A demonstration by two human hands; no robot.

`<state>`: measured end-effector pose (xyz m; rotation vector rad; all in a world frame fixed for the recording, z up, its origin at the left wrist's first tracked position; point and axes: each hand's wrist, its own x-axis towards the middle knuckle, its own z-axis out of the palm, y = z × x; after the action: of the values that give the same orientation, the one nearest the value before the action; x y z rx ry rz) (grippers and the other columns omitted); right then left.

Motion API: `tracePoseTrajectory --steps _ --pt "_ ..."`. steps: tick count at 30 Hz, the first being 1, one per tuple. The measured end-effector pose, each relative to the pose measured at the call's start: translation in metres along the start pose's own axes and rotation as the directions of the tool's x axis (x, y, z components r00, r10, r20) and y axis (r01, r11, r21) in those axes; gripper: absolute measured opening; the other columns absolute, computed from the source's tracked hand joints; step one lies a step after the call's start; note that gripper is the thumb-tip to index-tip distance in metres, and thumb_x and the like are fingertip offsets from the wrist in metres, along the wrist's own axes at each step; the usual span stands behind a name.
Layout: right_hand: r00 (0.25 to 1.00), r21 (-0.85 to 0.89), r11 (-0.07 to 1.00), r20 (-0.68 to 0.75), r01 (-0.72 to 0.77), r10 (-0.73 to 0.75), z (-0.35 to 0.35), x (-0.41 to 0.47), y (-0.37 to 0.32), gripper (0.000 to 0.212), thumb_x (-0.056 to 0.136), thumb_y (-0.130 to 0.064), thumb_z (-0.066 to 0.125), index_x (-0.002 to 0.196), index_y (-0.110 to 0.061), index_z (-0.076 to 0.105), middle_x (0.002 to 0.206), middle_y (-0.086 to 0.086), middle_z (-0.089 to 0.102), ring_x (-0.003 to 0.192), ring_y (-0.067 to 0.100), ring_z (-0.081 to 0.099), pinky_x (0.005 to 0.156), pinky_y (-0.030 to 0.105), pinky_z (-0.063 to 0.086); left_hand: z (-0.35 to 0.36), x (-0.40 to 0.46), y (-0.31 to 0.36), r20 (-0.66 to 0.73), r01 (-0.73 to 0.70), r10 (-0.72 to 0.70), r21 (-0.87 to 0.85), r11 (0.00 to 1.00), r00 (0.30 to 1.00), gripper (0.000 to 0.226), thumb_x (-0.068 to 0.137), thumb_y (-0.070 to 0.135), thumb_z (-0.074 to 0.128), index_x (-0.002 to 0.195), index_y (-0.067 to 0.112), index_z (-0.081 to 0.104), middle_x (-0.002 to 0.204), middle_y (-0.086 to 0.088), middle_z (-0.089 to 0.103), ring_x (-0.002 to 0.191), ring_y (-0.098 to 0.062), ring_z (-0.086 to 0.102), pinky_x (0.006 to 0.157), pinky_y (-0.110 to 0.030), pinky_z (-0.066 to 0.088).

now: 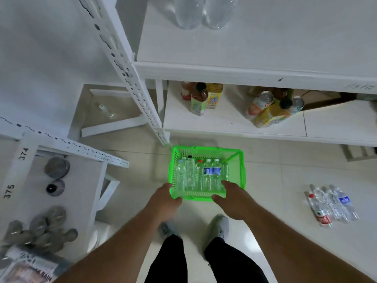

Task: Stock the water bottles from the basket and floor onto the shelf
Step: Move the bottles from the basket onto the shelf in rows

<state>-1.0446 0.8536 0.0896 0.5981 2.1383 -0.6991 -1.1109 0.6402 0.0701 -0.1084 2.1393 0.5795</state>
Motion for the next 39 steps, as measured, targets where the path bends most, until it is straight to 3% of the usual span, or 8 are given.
tracePoseTrajectory --steps 12,18,21,26,30,33,36,39 --pt "0.989 0.241 0.96 0.044 -0.145 0.138 0.108 0.273 0.035 0.061 0.094 -0.047 0.058 0.144 -0.013 0.047 0.138 0.01 0.057 0.116 0.024 0.06 0.087 0.025 0.043 0.127 0.234 -0.067 -0.044 0.116 -0.134 -0.283 0.952 0.99 0.059 0.088 0.025 0.065 0.141 0.01 0.047 0.142 -0.012 0.055 0.126 -0.023 0.056 0.104 -0.031 0.044" --pt "0.978 0.38 0.901 0.108 -0.208 0.18 0.186 0.404 0.066 0.067 0.085 -0.048 0.064 0.136 -0.006 0.05 0.11 0.012 0.063 0.096 0.029 0.064 0.091 0.046 0.055 0.192 0.359 -0.096 -0.13 0.173 -0.211 -0.253 0.952 0.969 0.058 0.09 0.024 0.062 0.144 0.012 0.045 0.143 -0.008 0.054 0.122 -0.024 0.058 0.091 -0.022 0.043" --pt "0.981 0.404 0.894 0.098 -0.192 0.166 0.212 0.459 0.071 0.083 0.08 -0.053 0.064 0.146 -0.009 0.041 0.122 0.018 0.064 0.107 0.034 0.066 0.092 0.049 0.056 0.217 0.407 -0.109 -0.139 0.208 -0.246 -0.245 0.947 0.959 0.062 0.09 0.022 0.061 0.147 0.012 0.04 0.148 -0.009 0.049 0.12 -0.028 0.06 0.09 -0.027 0.05" --pt "0.992 0.345 0.931 0.023 -0.122 0.121 0.237 0.525 0.067 0.075 0.095 -0.05 0.058 0.15 -0.005 0.035 0.145 0.016 0.049 0.123 0.031 0.054 0.085 0.028 0.041 0.25 0.453 -0.125 -0.146 0.24 -0.269 -0.187 0.952 0.952 0.068 0.09 0.026 0.06 0.149 0.007 0.033 0.151 -0.013 0.042 0.124 -0.031 0.057 0.096 -0.035 0.051" --pt "0.994 0.375 0.922 -0.005 -0.096 0.105 0.245 0.554 0.061 0.084 0.092 -0.053 0.061 0.15 -0.002 0.029 0.132 0.015 0.056 0.091 0.023 0.058 0.083 0.029 0.046 0.268 0.466 -0.132 -0.292 0.224 -0.25 -0.118 0.967 0.923 0.064 0.091 0.029 0.059 0.146 0.007 0.037 0.147 -0.014 0.043 0.135 -0.031 0.044 0.106 -0.037 0.04" --pt "0.995 0.381 0.92 -0.021 -0.085 0.101 0.245 0.565 0.064 0.091 0.088 -0.054 0.066 0.149 0.001 0.026 0.125 0.016 0.057 0.097 0.025 0.06 0.088 0.037 0.053 0.278 0.465 -0.139 -0.356 0.106 -0.145 -0.127 0.986 0.923 0.06 0.091 0.026 0.063 0.145 0.012 0.042 0.142 -0.011 0.046 0.13 -0.029 0.048 0.106 -0.036 0.04" --pt "0.995 0.388 0.916 0.008 -0.099 0.104 0.24 0.568 0.072 0.091 0.09 -0.052 0.065 0.151 0.0 0.023 0.123 0.014 0.054 0.09 0.02 0.056 0.072 0.027 0.046 0.285 0.464 -0.144 -0.313 0.047 -0.115 -0.215 0.975 0.943 0.065 0.088 0.031 0.07 0.145 0.018 0.041 0.142 -0.009 0.046 0.124 -0.027 0.054 0.103 -0.039 0.047" --pt "0.996 0.405 0.91 0.016 -0.091 0.093 0.236 0.573 0.08 0.09 0.089 -0.052 0.065 0.154 -0.006 0.024 0.139 0.015 0.051 0.108 0.026 0.058 0.076 0.027 0.041 0.286 0.474 -0.14 -0.151 0.203 -0.262 -0.322 0.925 0.953 0.088 0.081 0.047 0.074 0.15 0.014 0.031 0.152 -0.012 0.041 0.132 -0.03 0.049 0.106 -0.035 0.043"
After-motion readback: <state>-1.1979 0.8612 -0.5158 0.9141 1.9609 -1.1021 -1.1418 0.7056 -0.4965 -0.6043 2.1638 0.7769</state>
